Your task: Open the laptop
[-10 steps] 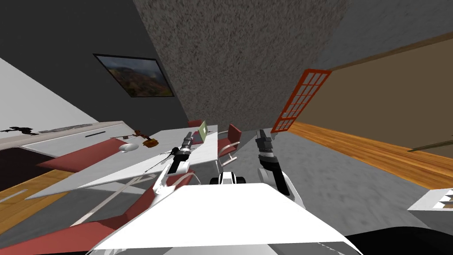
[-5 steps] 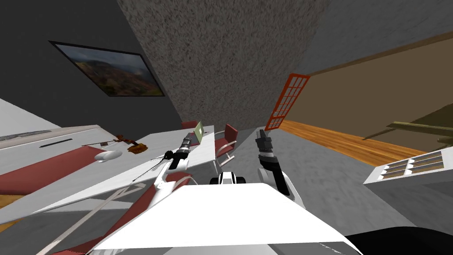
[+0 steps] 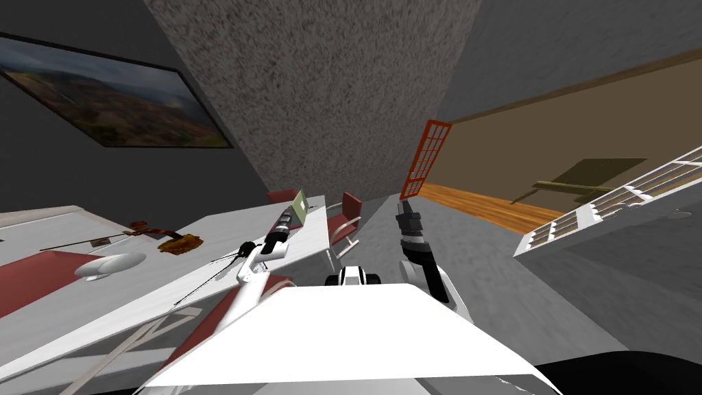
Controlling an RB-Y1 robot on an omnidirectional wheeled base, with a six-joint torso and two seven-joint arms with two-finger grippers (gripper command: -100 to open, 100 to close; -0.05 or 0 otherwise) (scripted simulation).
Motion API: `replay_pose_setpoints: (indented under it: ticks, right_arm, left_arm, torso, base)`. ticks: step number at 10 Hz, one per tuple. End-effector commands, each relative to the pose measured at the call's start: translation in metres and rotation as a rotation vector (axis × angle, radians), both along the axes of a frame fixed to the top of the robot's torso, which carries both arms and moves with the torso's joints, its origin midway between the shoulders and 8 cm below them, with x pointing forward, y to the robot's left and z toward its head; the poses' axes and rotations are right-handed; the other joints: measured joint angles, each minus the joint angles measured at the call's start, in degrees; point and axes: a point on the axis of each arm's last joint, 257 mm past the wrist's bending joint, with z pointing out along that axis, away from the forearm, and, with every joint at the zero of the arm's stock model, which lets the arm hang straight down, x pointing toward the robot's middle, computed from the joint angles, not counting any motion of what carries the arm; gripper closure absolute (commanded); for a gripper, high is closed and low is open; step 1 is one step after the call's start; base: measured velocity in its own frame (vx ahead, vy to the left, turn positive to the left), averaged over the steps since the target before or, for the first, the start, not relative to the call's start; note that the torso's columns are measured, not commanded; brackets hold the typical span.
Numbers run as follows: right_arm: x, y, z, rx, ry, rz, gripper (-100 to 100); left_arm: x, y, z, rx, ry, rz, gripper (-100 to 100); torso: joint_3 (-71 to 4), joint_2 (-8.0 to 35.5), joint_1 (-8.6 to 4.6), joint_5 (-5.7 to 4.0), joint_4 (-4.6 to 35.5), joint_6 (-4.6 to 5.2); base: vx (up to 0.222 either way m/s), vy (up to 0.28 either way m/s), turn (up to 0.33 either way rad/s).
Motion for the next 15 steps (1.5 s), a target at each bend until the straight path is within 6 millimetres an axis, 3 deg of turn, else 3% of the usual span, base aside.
replay_pose_setpoints:
  ticks: [1, 7, 10, 11, 15]
  right_arm:
    - [0.000, 0.000, 0.000, 0.000, 0.000, 0.000, 0]
    - [0.000, 0.000, 0.000, 0.000, 0.000, 0.000, 0]
    - [0.000, 0.000, 0.000, 0.000, 0.000, 0.000, 0]
    - [0.000, 0.000, 0.000, 0.000, 0.000, 0.000, 0]
    - [0.000, 0.000, 0.000, 0.000, 0.000, 0.000, 0]
  left_arm:
    - [0.002, 0.031, -0.010, 0.011, 0.057, 0.058, -100]
    - [0.005, 0.096, -0.018, 0.033, 0.159, 0.183, -100]
    - [0.004, 0.099, -0.020, 0.034, 0.162, 0.187, -100]
    - [0.004, 0.098, -0.020, 0.034, 0.162, 0.187, 100]
    - [0.014, 0.089, -0.022, -0.069, 0.119, 0.113, 100]
  torso:
    - [0.0, 0.0, 0.02, 0.01, 0.0, 0.00]
    - [0.0, 0.0, 0.01, 0.00, 0.0, 0.03]
    - [0.0, 0.0, 0.01, 0.01, 0.0, -0.02]
    - [0.0, 0.0, 0.01, 0.01, 0.0, 0.00]
    - [0.0, -0.1, 0.19, 0.22, -0.1, 0.15]
  base:
    - [-0.027, 0.012, -0.191]
    - [-0.022, 0.008, -0.165]
    - [-0.010, 0.003, -0.047]
    - [0.000, 0.000, 0.000]
    - [0.026, 0.006, 0.129]
